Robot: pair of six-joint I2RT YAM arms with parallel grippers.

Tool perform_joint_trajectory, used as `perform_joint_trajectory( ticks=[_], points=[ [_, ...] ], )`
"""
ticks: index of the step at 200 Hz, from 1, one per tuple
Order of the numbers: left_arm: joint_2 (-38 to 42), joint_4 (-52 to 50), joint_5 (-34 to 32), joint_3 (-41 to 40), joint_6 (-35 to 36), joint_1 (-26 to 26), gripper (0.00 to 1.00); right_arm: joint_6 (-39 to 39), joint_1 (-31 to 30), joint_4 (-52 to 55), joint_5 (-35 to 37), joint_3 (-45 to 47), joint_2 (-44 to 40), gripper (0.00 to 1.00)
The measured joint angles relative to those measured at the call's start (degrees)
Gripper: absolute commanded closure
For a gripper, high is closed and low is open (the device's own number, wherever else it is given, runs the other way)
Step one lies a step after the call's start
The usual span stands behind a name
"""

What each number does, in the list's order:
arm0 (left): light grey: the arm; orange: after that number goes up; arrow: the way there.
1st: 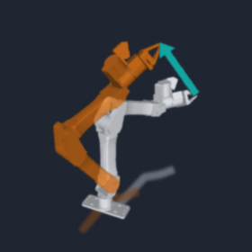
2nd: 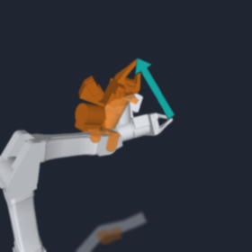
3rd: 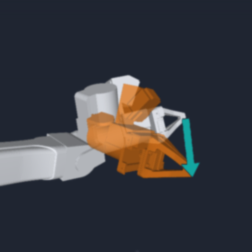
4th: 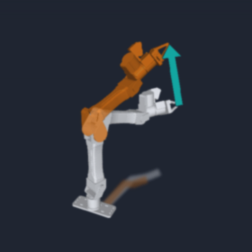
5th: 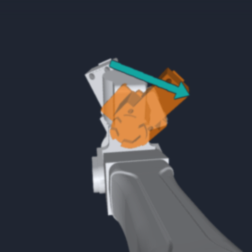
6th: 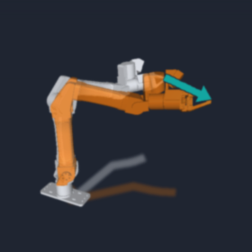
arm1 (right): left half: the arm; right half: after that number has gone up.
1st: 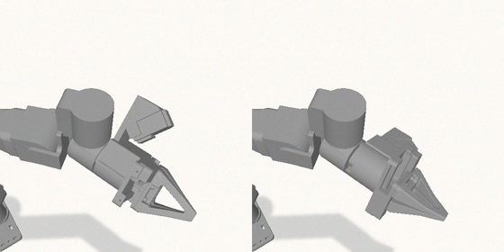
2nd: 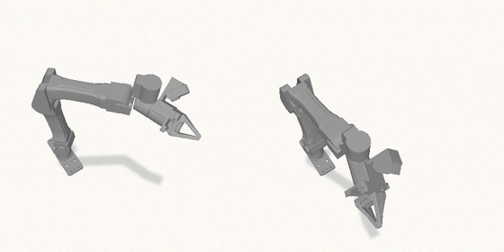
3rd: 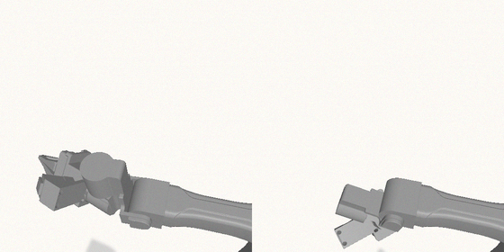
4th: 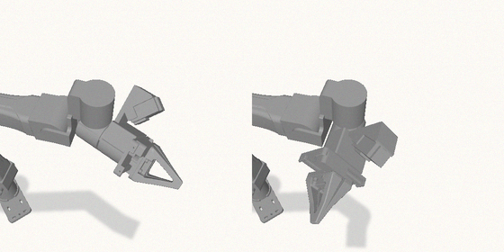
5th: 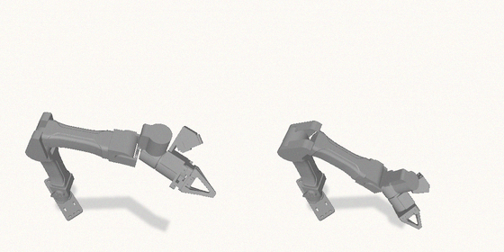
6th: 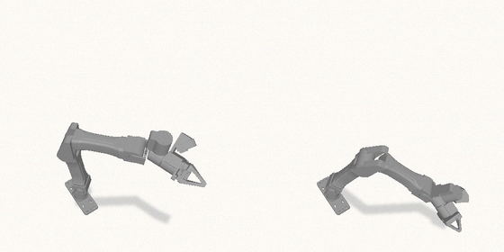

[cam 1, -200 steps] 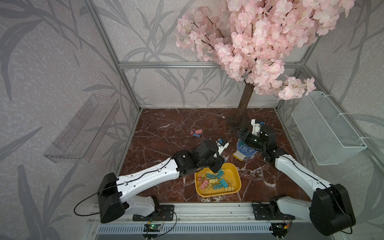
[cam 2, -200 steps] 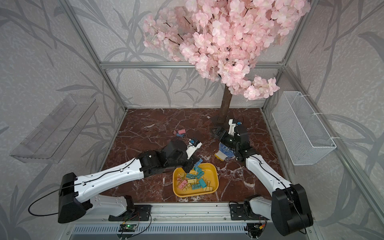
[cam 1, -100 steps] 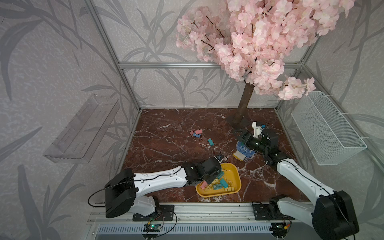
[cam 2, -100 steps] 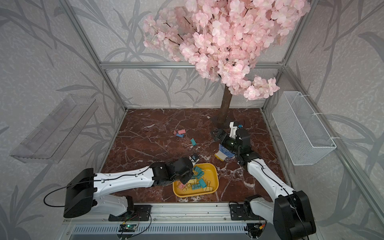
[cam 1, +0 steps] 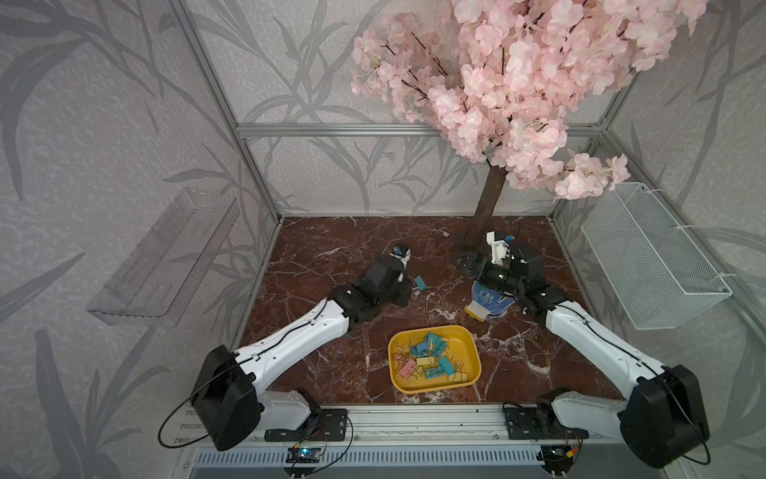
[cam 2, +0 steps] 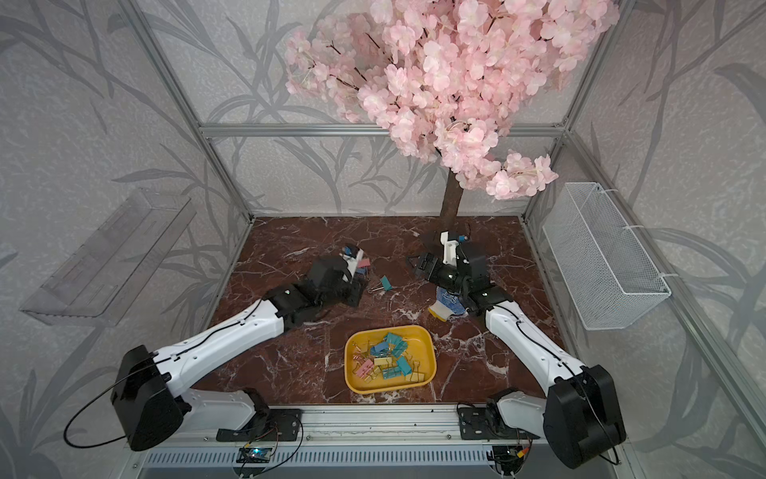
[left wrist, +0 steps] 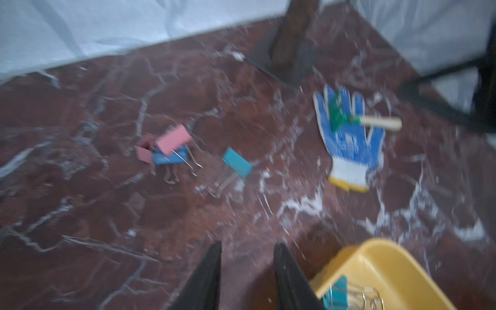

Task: Put the binder clips in the storage box
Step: Place the binder clip in the storage box, then pick up the binder clip at the center of the board.

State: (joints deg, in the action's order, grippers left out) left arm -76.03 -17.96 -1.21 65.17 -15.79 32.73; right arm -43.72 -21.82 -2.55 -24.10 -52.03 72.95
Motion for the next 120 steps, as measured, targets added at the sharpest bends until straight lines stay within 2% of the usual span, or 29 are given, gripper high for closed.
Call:
perform_joint_trajectory(
  ticks=[23, 43, 66, 82, 99, 113, 120],
  points=[
    [-1.6, 1.0, 4.3, 8.5, -0.4, -13.2, 0.59, 2.9, -3.3, 3.5, 1.0, -7.1, 5.5, 0.0],
    [-3.5, 3.1, 6.3, 10.9, -0.2, -19.1, 0.58, 4.9, -6.0, 6.1, 1.4, -14.1, 12.6, 0.04],
    [-5.9, 5.7, 7.6, 8.6, 0.7, -20.7, 0.56, 6.4, -8.4, 9.1, 1.3, -21.4, 21.5, 0.09],
    [-6.3, 8.5, 8.9, 3.3, 0.9, -20.8, 0.5, 7.8, -10.1, 12.1, 1.2, -27.2, 28.4, 0.12],
    [-6.3, 10.7, 9.8, -1.9, 1.0, -20.9, 0.38, 9.3, -11.6, 15.5, 2.0, -33.1, 35.0, 0.18],
    [-6.3, 11.9, 10.1, -4.9, 1.4, -21.1, 0.23, 10.1, -13.0, 18.6, 3.5, -38.0, 40.0, 0.2],
    [-6.2, 12.6, 10.1, -5.8, 1.5, -21.3, 0.15, 10.5, -13.7, 20.3, 4.8, -40.3, 42.2, 0.24]
  ],
)
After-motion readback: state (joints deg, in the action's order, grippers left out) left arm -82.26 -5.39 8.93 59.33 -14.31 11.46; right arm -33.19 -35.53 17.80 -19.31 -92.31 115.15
